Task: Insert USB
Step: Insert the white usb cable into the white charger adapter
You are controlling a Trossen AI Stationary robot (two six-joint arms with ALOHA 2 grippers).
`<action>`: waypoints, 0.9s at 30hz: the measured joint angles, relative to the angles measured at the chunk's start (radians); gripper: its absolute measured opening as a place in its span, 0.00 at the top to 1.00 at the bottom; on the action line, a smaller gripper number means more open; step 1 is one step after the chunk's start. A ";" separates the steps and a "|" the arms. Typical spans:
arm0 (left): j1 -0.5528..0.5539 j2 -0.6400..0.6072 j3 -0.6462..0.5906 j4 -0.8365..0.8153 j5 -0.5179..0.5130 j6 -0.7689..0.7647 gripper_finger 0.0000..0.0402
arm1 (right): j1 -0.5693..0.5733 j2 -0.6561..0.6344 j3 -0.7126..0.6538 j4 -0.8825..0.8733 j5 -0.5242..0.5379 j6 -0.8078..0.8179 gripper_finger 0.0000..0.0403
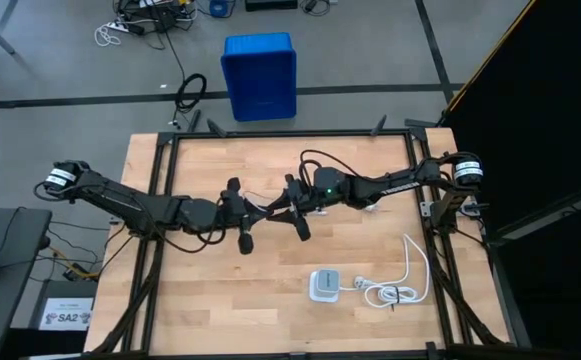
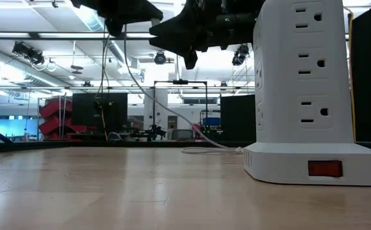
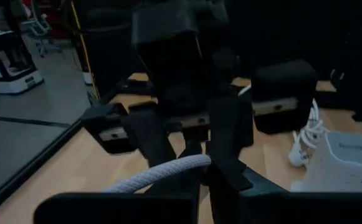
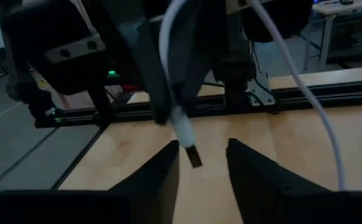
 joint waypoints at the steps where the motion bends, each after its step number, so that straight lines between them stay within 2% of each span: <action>1: 0.000 0.000 0.000 -0.006 0.001 -0.010 1.00 | 0.000 0.000 0.000 0.000 -0.006 0.000 0.80; 7: 0.000 0.000 0.000 -0.022 0.005 -0.023 1.00 | 0.001 0.000 0.000 -0.002 -0.030 -0.016 0.98; 15: 0.000 -0.003 0.000 -0.003 -0.017 -0.026 0.96 | 0.001 0.000 0.000 0.013 0.001 -0.019 1.00; 27: -0.013 -0.037 -0.011 -0.063 -0.041 -0.074 0.69 | 0.000 0.001 0.000 0.038 0.030 -0.018 1.00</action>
